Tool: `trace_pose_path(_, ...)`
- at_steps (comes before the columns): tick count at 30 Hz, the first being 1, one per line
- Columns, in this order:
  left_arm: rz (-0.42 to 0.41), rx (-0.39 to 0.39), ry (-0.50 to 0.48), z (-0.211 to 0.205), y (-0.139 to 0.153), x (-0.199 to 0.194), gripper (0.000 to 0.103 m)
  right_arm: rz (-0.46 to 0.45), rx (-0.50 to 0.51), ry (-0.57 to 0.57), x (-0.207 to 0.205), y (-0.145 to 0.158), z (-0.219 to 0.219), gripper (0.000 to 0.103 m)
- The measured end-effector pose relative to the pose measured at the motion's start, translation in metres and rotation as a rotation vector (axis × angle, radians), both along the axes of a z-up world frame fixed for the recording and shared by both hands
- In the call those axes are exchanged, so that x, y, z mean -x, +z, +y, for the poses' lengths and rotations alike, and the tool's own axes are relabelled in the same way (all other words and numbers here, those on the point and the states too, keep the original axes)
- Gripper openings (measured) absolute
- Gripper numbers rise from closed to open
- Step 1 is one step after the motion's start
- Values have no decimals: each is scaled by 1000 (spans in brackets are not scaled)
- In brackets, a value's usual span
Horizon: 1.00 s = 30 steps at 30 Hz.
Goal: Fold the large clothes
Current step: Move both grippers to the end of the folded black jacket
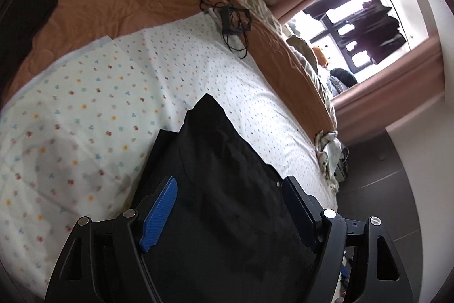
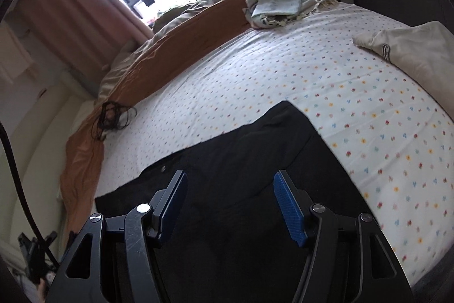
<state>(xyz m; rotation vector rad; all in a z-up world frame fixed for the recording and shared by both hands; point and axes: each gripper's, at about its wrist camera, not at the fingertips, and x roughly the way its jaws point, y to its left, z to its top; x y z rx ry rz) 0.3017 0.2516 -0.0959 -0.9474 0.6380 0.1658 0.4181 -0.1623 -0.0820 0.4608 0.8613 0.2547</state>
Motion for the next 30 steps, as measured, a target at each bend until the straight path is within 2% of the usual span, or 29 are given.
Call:
trace_pose_path(3, -5, -44, -10, -9, 8, 19, 77, -4, -5, 19, 18, 4, 4, 64)
trace_pose_path(13, -21, -100, -41, -29, 14, 66, 77, -19, 11, 63, 80, 10, 11, 65)
trace_pose_path(15, -19, -103, -42, -30, 11, 75, 77, -22, 13, 62, 92, 10, 10, 77)
trace_pose_path(18, -15, -110, -36, -30, 4, 90, 77, -30, 13, 74, 108, 9, 12, 85)
trace_pose_path(30, 46, -87, -35, -22, -41, 136, 77, -17, 138, 267, 160, -18, 64, 86)
